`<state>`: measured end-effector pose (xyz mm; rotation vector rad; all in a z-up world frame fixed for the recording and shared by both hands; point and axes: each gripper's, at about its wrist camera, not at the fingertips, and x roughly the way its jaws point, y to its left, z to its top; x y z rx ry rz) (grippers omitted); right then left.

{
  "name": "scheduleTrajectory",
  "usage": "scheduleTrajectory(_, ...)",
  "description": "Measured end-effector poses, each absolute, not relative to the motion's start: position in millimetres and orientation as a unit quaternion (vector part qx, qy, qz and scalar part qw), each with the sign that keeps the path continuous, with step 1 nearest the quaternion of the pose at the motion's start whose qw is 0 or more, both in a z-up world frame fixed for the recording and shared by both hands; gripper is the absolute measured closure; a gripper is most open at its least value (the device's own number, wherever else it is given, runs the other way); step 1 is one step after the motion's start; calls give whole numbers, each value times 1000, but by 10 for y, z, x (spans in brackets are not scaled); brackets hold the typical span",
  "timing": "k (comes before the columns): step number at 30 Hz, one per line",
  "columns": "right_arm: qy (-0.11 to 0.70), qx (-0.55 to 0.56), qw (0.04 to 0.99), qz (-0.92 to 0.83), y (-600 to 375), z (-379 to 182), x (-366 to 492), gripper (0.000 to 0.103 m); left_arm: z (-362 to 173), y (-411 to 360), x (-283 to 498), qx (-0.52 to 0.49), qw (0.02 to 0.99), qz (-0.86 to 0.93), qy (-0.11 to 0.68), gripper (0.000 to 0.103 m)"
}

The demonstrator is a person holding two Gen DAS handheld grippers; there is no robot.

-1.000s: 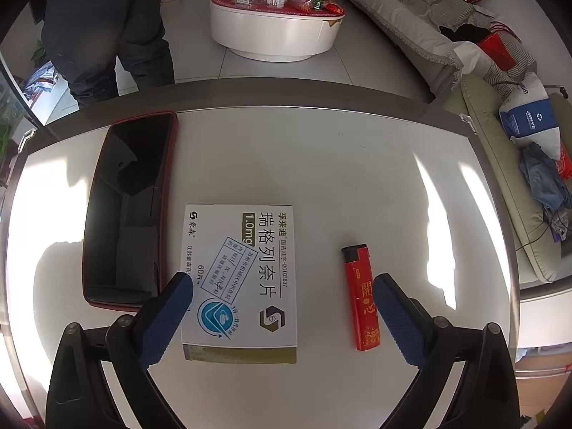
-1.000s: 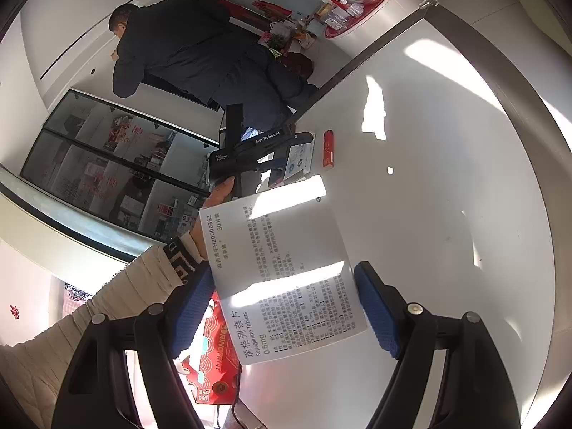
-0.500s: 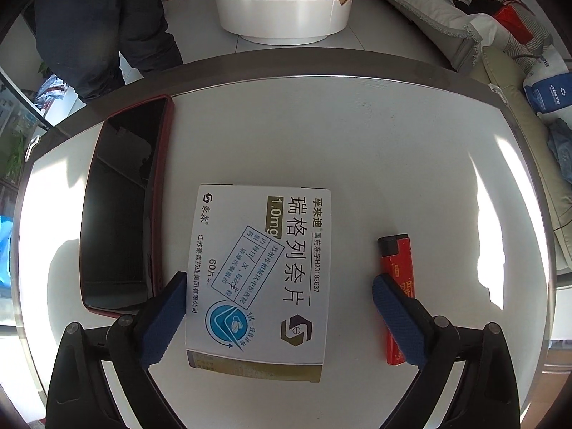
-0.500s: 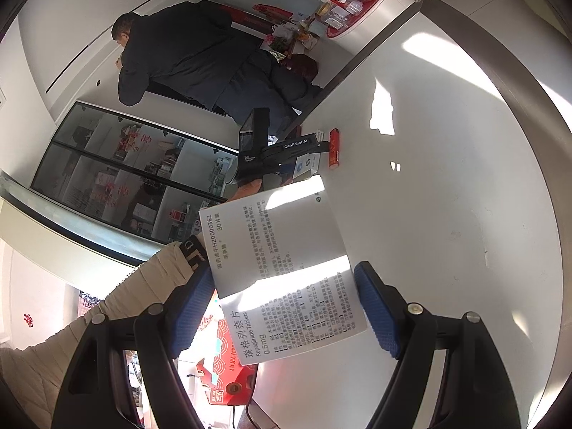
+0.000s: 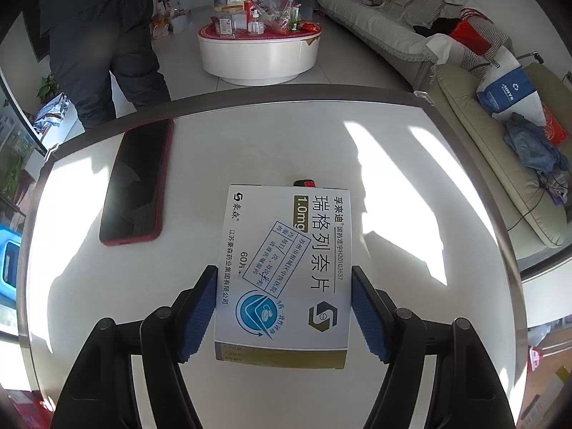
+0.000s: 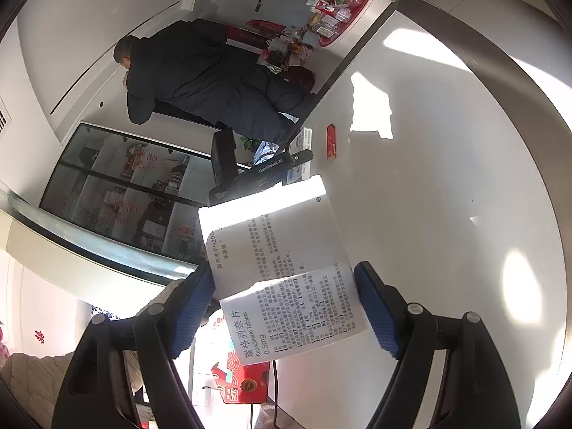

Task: Organize objects
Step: 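Grasp the white Repaglinide tablet box with the left gripper while the right lifts the leaflet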

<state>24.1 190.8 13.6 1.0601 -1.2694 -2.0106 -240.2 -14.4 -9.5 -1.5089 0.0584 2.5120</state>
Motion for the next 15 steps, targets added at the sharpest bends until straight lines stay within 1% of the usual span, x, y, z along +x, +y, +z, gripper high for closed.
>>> scheduleTrajectory(2, -489, 388, 266, -734, 1888, 38, 374, 24, 49, -189, -1948, -502, 118, 857, 3, 27)
scheduleTrajectory(8, -529, 396, 264, -703, 1644, -247, 759, 24, 260, -392, -592, -476, 133, 864, -98, 27)
scheduleTrajectory(11, -530, 405, 269, -695, 1414, -279, 933, 24, 347, -525, -77, -463, 133, 869, -116, 27)
scheduleTrajectory(15, -514, 415, 279, -697, 1100, -257, 1163, 24, 465, -681, 413, -443, 132, 881, -105, 27)
